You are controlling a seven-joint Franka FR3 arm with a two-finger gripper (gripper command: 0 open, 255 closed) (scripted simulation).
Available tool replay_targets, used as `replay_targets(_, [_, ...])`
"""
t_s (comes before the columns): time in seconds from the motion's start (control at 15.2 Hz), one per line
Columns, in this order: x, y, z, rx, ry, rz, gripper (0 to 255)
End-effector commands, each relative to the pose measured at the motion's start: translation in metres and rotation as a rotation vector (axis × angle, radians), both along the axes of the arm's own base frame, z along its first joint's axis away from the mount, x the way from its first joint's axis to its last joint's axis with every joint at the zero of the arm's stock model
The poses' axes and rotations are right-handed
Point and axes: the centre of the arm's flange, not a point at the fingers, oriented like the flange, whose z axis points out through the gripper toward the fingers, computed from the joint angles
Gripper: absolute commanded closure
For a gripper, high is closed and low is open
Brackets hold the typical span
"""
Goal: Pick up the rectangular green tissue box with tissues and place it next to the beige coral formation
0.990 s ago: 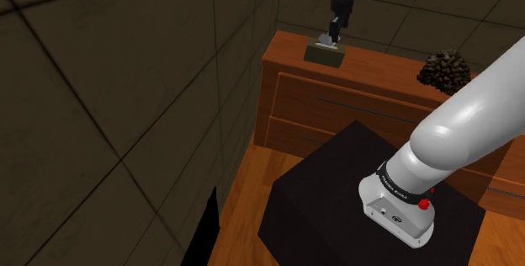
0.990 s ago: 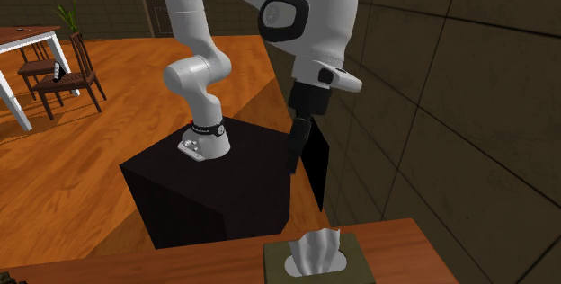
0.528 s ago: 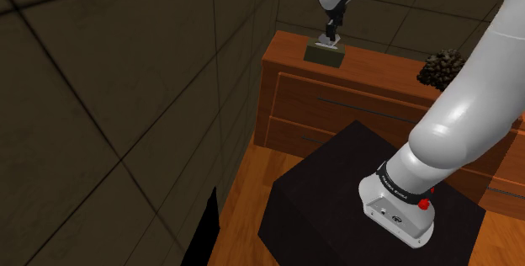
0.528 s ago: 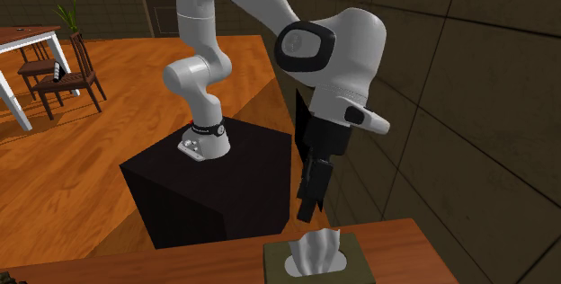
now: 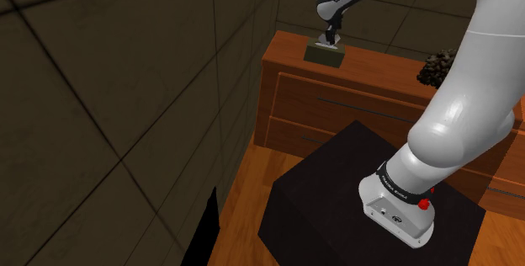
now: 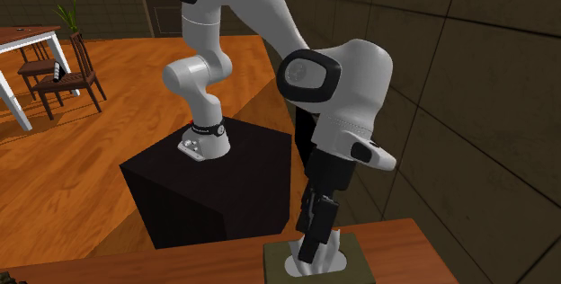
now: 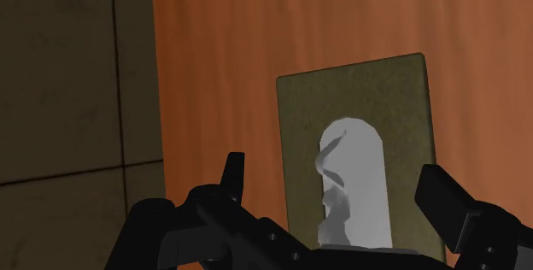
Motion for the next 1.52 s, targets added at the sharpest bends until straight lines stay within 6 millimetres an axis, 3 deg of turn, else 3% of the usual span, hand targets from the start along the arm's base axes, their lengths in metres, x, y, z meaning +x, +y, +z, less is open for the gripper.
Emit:
replay_targets(0.0, [-0.001,-0.005,-0.009,0.000,0.000,0.000,0])
replay_targets(0.53, [-0.001,-0.007,-0.012,0.000,0.000,0.000,0])
replay_targets(0.59, [-0.001,-0.007,-0.012,0.000,0.000,0.000,255])
replay_targets(1.19, [-0.001,-0.007,-0.012,0.000,0.000,0.000,255])
replay_targets(1.45, [-0.001,-0.007,0.009,0.000,0.000,0.000,255])
